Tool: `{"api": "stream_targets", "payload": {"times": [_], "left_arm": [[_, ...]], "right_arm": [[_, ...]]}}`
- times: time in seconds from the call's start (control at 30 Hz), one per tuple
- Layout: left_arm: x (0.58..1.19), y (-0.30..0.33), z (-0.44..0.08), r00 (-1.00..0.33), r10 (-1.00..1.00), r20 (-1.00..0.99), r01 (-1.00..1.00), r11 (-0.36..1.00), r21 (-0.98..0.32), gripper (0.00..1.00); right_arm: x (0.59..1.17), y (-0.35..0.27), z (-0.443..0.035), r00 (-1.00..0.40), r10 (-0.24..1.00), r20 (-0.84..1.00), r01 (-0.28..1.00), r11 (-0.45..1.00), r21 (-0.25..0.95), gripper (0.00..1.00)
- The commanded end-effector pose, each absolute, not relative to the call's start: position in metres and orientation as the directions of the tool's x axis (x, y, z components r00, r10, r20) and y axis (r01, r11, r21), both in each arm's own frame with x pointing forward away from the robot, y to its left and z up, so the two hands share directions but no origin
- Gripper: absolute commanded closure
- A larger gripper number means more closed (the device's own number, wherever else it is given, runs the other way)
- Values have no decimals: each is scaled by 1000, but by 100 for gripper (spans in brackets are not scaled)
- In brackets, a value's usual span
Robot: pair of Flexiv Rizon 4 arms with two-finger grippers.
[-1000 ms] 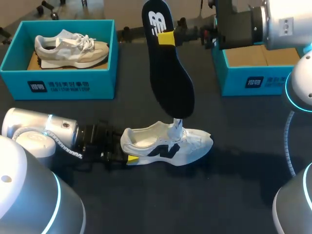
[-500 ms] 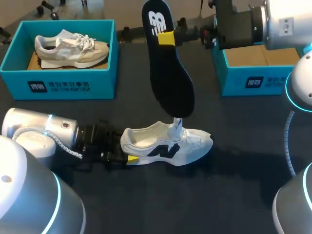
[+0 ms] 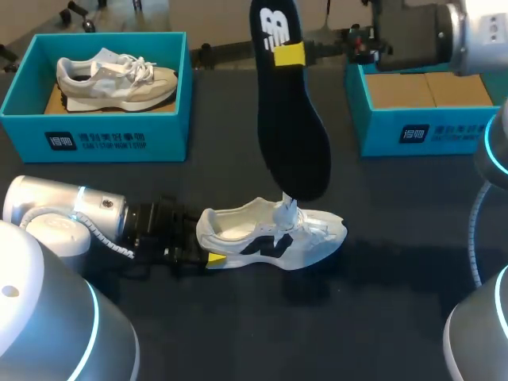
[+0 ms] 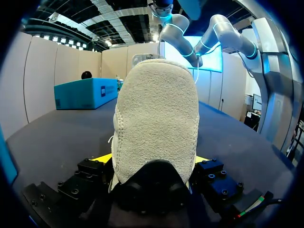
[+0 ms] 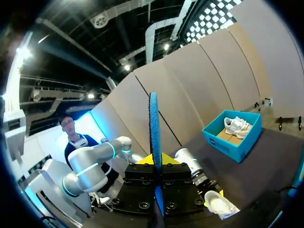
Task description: Take the shoe out of the shoebox, open the shoe tongue, remove and reinsert the insole, then place the shoe into the shoebox
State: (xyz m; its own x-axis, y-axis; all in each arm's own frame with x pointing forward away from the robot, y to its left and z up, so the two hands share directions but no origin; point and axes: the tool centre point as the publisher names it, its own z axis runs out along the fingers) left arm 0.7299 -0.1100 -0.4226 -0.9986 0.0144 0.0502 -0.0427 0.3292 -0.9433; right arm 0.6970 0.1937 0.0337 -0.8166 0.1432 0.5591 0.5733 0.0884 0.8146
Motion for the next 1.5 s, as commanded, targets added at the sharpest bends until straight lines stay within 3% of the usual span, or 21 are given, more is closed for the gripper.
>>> {"api": "stream_targets", "payload": {"times": [0.03, 0.5, 0.93, 1.5], "left_arm": [[731, -110, -424, -999, 16, 51, -43, 329, -943, 100], [731, -110, -424, -999, 16, 51, -43, 329, -943, 100], [731, -110, -424, -999, 16, 51, -43, 329, -943, 100], [731, -110, -424, -999, 16, 51, -43, 329, -943, 100]], "right_arm": [[672, 168, 42, -796, 159, 584, 599, 61, 799, 100], [635, 159, 69, -729, 198, 656, 671, 14, 742, 100], [618, 176, 59, -683, 140, 717, 729, 56, 683, 100], [616, 177, 57, -668, 173, 724, 741, 60, 669, 100]]}}
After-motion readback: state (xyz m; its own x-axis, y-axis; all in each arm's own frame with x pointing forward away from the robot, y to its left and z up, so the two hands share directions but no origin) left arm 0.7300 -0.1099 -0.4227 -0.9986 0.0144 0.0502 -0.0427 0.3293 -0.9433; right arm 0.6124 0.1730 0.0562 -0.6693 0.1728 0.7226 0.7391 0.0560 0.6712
